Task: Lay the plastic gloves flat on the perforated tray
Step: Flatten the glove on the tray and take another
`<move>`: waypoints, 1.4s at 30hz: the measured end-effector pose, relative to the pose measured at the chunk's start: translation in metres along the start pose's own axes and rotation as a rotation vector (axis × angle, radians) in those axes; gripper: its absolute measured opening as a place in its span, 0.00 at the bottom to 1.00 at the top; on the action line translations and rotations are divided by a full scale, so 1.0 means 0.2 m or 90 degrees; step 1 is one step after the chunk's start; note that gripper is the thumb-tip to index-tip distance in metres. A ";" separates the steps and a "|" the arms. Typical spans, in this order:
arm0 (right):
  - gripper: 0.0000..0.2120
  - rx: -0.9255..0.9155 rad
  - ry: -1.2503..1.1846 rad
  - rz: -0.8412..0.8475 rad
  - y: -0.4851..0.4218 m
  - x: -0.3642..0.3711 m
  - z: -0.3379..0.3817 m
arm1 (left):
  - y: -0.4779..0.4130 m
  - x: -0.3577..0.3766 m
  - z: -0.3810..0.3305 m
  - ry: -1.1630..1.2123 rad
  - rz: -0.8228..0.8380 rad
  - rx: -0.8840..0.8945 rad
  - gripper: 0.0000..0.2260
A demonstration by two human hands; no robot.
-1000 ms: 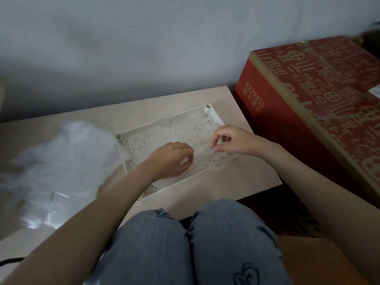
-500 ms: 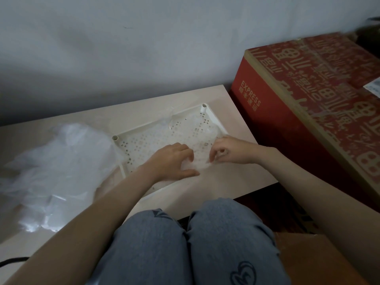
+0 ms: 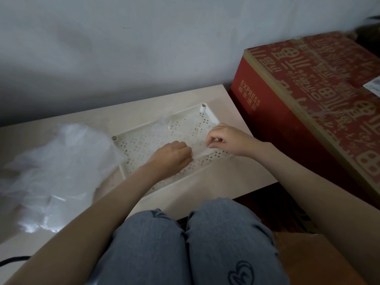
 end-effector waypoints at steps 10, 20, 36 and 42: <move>0.05 -0.089 0.247 0.026 0.05 0.11 -0.05 | 0.04 0.10 0.02 0.049 0.104 -0.024 0.18; 0.08 0.031 0.014 -0.051 0.02 -0.06 -0.05 | 0.14 0.01 0.18 -0.075 0.110 -0.232 0.23; 0.34 0.145 0.357 0.185 -0.04 0.36 -0.10 | 0.29 0.20 0.28 -0.087 0.282 -0.315 0.40; 0.34 0.140 0.340 0.111 -0.15 0.16 0.03 | 0.30 0.20 0.27 -0.092 0.268 -0.275 0.37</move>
Point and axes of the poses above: each hand's wrist, its own y-axis away from the middle knuckle, its own x-axis out of the palm, z = x × y, the point moved 10 cm from there along -y, towards the middle knuckle, and after that the axes turned 15 degrees about x, right-handed, at the moved point
